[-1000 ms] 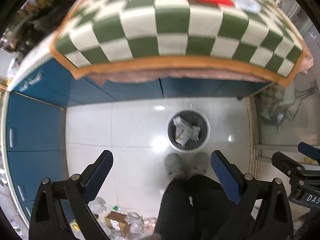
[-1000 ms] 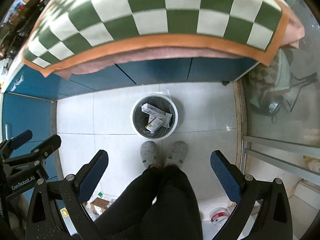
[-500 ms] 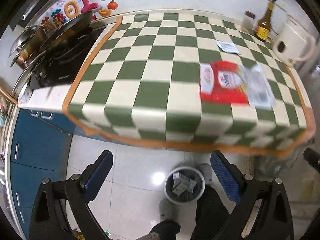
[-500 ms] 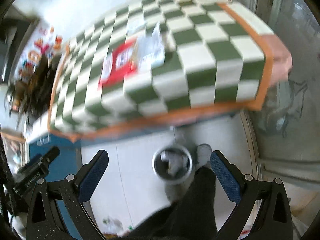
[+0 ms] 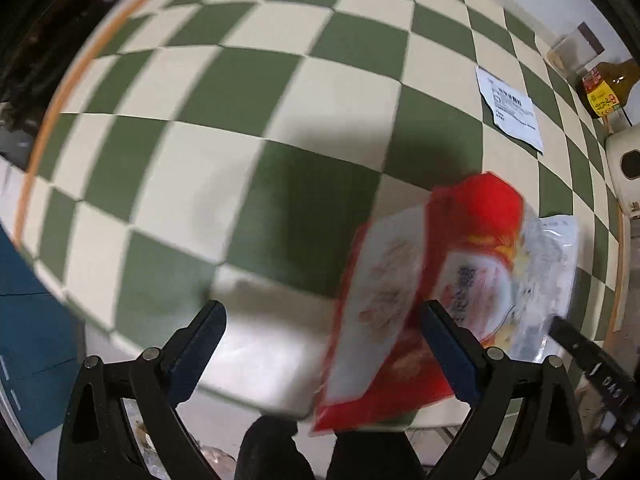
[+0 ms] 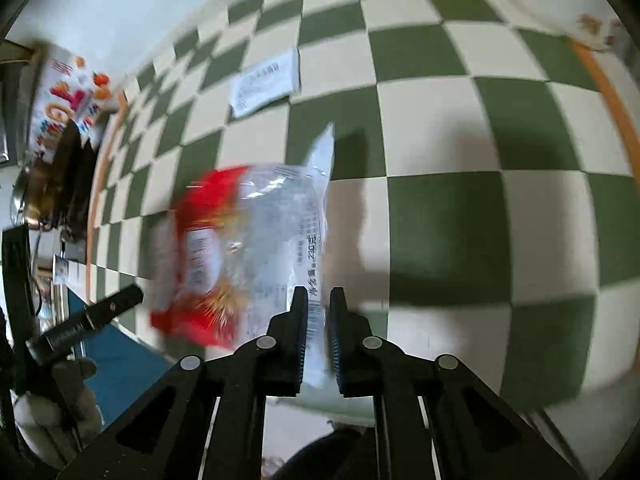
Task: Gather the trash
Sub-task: 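Grasp the red-white sugar bag with the left tool while the right tool grasps the white medicine sachet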
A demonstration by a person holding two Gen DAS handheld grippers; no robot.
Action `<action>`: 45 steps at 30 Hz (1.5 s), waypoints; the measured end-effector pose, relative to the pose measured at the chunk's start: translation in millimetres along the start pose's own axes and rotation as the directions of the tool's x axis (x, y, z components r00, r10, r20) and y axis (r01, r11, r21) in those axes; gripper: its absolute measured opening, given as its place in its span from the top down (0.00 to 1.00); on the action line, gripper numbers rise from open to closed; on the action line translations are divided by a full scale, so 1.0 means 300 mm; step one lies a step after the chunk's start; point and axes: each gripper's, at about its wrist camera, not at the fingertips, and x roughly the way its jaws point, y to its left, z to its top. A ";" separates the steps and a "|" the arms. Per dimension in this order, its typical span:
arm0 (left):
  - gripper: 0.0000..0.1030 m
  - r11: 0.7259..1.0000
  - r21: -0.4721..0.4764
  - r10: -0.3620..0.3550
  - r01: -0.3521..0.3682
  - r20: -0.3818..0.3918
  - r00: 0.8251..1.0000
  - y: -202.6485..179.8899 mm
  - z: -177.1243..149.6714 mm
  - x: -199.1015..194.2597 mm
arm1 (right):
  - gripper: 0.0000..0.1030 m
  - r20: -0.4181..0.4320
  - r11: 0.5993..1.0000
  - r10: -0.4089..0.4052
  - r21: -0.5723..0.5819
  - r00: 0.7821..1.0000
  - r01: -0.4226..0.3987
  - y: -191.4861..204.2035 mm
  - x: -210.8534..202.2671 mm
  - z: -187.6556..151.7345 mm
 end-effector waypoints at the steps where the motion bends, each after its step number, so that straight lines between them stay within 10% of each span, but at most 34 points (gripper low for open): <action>1: 0.05 1.000 0.002 -0.008 0.008 -0.003 1.000 -0.007 0.006 0.008 | 0.91 -0.017 1.000 0.005 -0.003 1.000 -0.005 -0.007 0.019 0.010; 5: 0.27 0.999 0.027 -0.048 0.047 0.013 0.999 -0.049 0.007 0.014 | 0.93 -0.042 0.998 0.064 -0.018 0.997 -0.065 -0.012 0.052 0.060; 10: 0.97 0.995 0.054 0.086 -0.089 0.057 0.995 -0.064 -0.012 -0.018 | 0.94 -0.083 0.993 0.103 -0.052 0.991 -0.107 0.024 0.082 0.107; 16: 0.99 0.985 -0.072 0.163 -0.155 0.133 0.977 0.038 -0.042 -0.146 | 0.90 -0.111 0.984 0.157 -0.065 0.981 -0.164 0.103 0.085 0.228; 21: 0.99 0.932 -0.209 0.338 -0.297 0.198 0.920 0.139 -0.006 -0.259 | 0.40 0.016 0.994 0.042 -0.103 0.999 -0.040 0.196 0.052 0.375; 23: 0.99 0.901 -0.242 0.411 -0.360 0.211 0.887 0.166 0.024 -0.267 | 0.39 0.051 0.995 -0.012 -0.096 0.999 0.017 0.207 0.064 0.436; 29: 0.99 0.873 -0.301 0.456 -0.385 0.220 0.862 0.218 0.133 -0.254 | 0.35 0.119 0.972 -0.166 -0.148 0.979 0.183 0.295 0.181 0.557; 35: 0.99 0.875 -0.289 0.458 -0.388 0.238 0.856 0.160 0.179 -0.244 | 0.47 0.241 0.895 -0.278 -0.288 0.930 0.342 0.369 0.212 0.507; 41: 0.99 0.881 -0.273 0.452 -0.387 0.244 0.858 0.138 0.174 -0.246 | 0.94 0.267 0.892 -0.289 -0.275 0.919 0.360 0.357 0.197 0.514; 45: 0.99 0.886 -0.271 0.444 -0.377 0.254 0.859 0.138 0.166 -0.265 | 0.98 0.240 0.928 -0.233 -0.234 0.943 0.289 0.302 0.168 0.511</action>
